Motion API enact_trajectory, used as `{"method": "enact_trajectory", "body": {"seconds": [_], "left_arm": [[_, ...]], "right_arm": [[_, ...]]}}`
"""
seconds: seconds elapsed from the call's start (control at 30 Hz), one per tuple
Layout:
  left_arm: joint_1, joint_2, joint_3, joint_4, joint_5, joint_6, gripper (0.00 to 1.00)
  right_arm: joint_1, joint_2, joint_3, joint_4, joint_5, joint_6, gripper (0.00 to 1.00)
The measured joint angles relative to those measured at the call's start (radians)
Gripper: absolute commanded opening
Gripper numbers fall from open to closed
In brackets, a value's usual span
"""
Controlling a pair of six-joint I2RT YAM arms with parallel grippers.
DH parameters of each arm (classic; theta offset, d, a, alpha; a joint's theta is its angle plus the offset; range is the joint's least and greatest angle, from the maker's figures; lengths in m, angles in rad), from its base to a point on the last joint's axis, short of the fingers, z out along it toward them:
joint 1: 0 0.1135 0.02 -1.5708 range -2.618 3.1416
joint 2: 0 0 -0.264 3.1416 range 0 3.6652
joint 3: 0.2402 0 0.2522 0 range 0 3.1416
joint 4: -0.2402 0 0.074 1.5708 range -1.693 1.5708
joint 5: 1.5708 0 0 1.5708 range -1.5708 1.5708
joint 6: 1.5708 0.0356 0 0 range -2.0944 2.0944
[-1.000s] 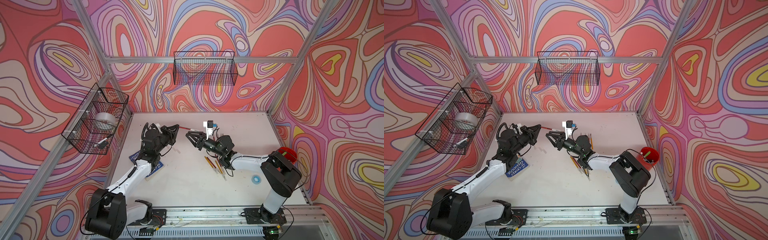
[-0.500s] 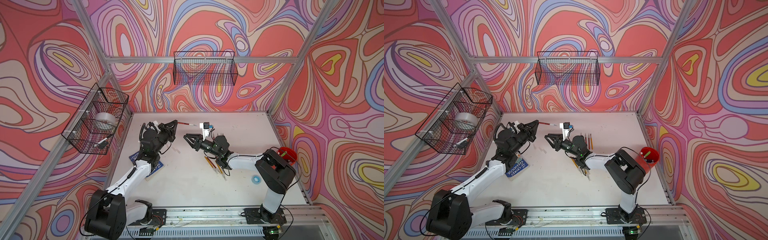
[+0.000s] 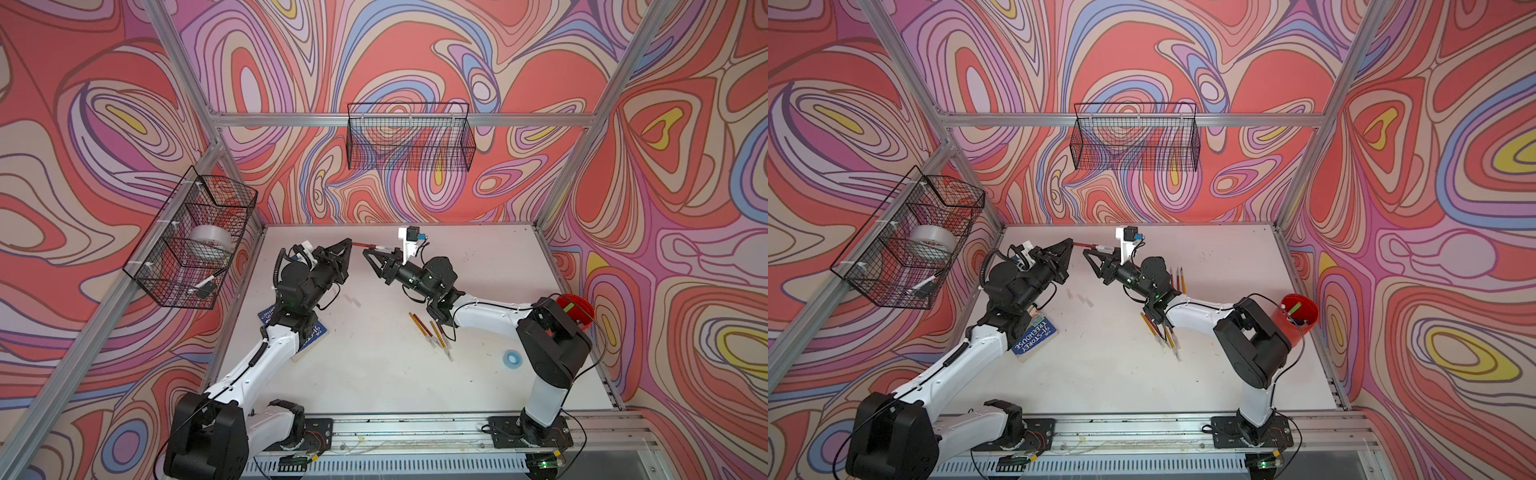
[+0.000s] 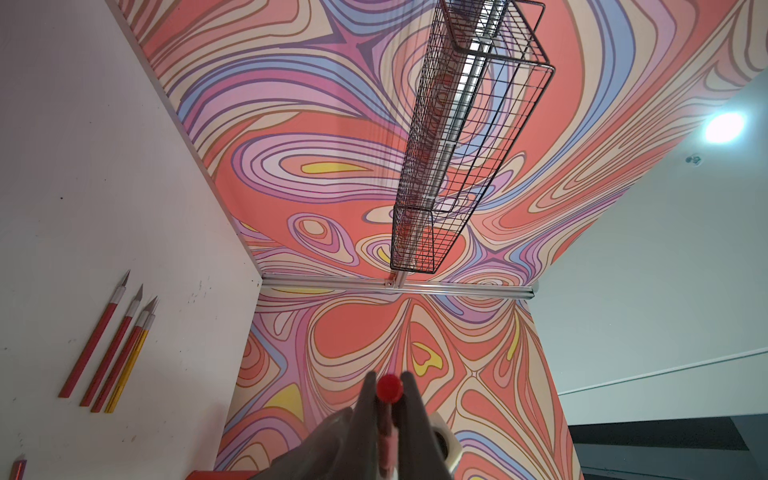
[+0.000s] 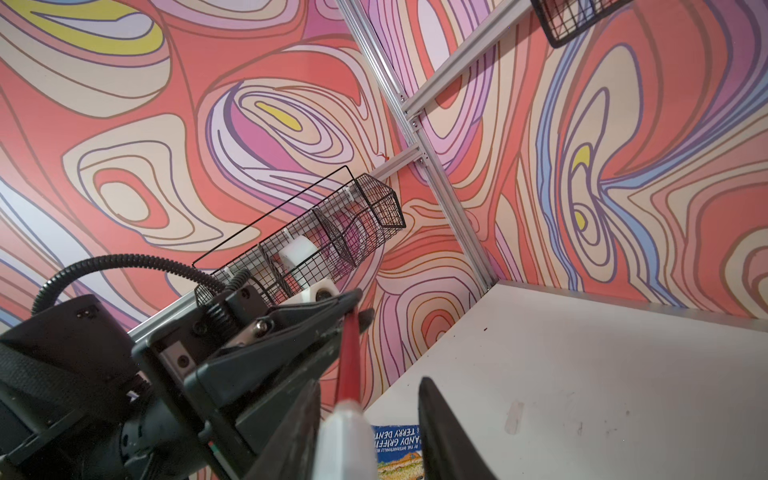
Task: Remove protective caps from carving knives
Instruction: Pick up the carving knife from the center of the board.
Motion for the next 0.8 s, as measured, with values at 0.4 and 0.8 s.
{"method": "enact_trajectory", "body": {"seconds": [0.4,0.8], "left_arm": [[-0.005,0.012,-0.007,0.025,-0.011,-0.014,0.00],[-0.006,0.014,-0.016,0.045,-0.026,-0.020,0.01]], "right_arm": [[-0.001,0.002,0.047,-0.031,-0.011,-0.014,0.19],[-0.003,0.003,0.057,-0.055,-0.016,-0.010,0.00]]}}
